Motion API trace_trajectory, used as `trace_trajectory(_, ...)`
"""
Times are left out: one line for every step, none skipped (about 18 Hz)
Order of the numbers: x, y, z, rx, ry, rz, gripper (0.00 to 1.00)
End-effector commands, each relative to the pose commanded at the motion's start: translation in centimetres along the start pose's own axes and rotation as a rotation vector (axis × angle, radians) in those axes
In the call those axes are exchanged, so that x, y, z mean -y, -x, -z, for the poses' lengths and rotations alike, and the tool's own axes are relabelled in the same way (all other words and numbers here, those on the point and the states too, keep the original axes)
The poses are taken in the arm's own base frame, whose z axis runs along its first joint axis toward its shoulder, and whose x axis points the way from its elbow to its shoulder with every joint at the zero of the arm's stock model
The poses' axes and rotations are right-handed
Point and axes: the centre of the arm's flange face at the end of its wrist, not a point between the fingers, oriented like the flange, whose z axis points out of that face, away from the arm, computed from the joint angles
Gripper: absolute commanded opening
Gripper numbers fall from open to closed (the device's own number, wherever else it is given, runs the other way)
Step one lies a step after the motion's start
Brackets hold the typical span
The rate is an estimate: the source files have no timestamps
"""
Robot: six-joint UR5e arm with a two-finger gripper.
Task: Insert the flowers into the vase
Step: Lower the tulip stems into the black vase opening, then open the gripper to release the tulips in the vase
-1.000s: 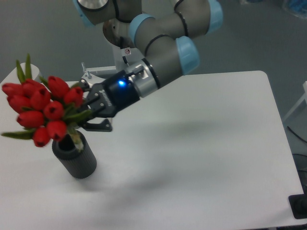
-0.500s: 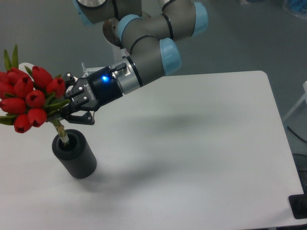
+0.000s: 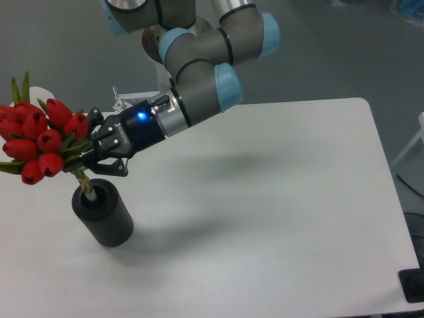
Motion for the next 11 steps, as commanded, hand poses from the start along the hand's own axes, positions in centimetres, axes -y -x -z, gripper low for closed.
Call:
trace_trajectory(-0.3, 0.2, -0.1, -0.002, 0.0, 0.001, 0.09)
trace_trajectory(-0.9, 0.3, -0.3, -0.004, 0.001, 0.001, 0.1)
trace_trajectory(-1.7, 0.3, -0.8, -0.012, 0.002, -0.009, 0.11)
trace_trajectory(-2.3, 0.5, -1.1, -0.019, 0.002, -0.039, 0.12)
trace_trajectory(-3.1, 0.3, -1.4, -0.025, 0.004, -0.049, 0.12)
trace_trajectory(-3.5, 0.3, -1.5, -0.027, 0.004, -0.05, 0.12)
trace_trajectory(-4.0, 0.4, -1.6, -0.029, 0.005, -0.045, 0.13)
trace_trajectory(-4.1, 0.5, -1.6, -0.029, 0.005, -0.045, 0.13)
trace_trajectory(-4.4, 0.6, -1.7, -0.029, 0.006, -0.041, 0.15)
trace_trajectory(-4.5, 0.6, -1.7, -0.029, 0.006, -0.039, 0.16)
trace_trajectory(-4.7, 0.8, -1.7, -0.03, 0.006, -0.038, 0.17)
